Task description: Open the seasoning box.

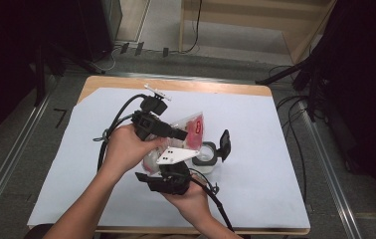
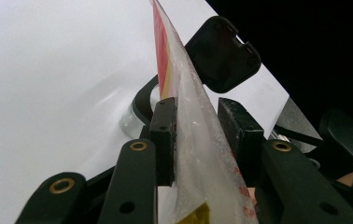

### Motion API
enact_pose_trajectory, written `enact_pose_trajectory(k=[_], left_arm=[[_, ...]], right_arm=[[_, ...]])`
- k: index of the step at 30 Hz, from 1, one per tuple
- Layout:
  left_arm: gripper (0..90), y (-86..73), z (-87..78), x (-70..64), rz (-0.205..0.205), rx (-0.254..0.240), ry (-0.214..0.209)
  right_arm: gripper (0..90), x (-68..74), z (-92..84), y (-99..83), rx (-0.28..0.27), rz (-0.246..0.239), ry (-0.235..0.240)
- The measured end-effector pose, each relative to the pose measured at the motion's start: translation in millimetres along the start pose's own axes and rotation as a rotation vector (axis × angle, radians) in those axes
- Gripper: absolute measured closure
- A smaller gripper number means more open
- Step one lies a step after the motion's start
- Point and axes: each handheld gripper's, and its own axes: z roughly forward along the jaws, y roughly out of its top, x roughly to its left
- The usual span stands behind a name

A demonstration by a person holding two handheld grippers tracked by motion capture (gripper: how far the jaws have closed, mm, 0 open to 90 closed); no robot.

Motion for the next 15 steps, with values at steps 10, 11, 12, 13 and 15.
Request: enact_pose_trajectory(k=[10, 11, 12, 13, 15], left_arm=[[68.6, 0.2, 0.9, -0.2, 0.001, 0.002, -0.003], [68.6, 0.2, 1.1, -0.4, 0.003, 0.001, -0.002], [68.6, 0.4, 1.1, -0.7, 0.007, 0.002, 0.0], [68.7, 0.4, 1.3, -0.9, 0.008, 0.0, -0.001], [68.7, 0.3, 1.3, -0.8, 0.008, 0.001, -0.005]], right_arm=[[63.7, 1.0, 0.2, -1.0, -0.004, -0.007, -0.008], [63.8, 1.2, 0.2, -1.3, -0.005, -0.008, -0.011], [63.8, 1.4, 0.0, -1.5, -0.006, -0.007, -0.012], [63.8, 1.5, 0.0, -1.6, -0.008, -0.008, -0.013], [63.8, 1.5, -0.1, -1.7, -0.008, -0.008, -0.013]])
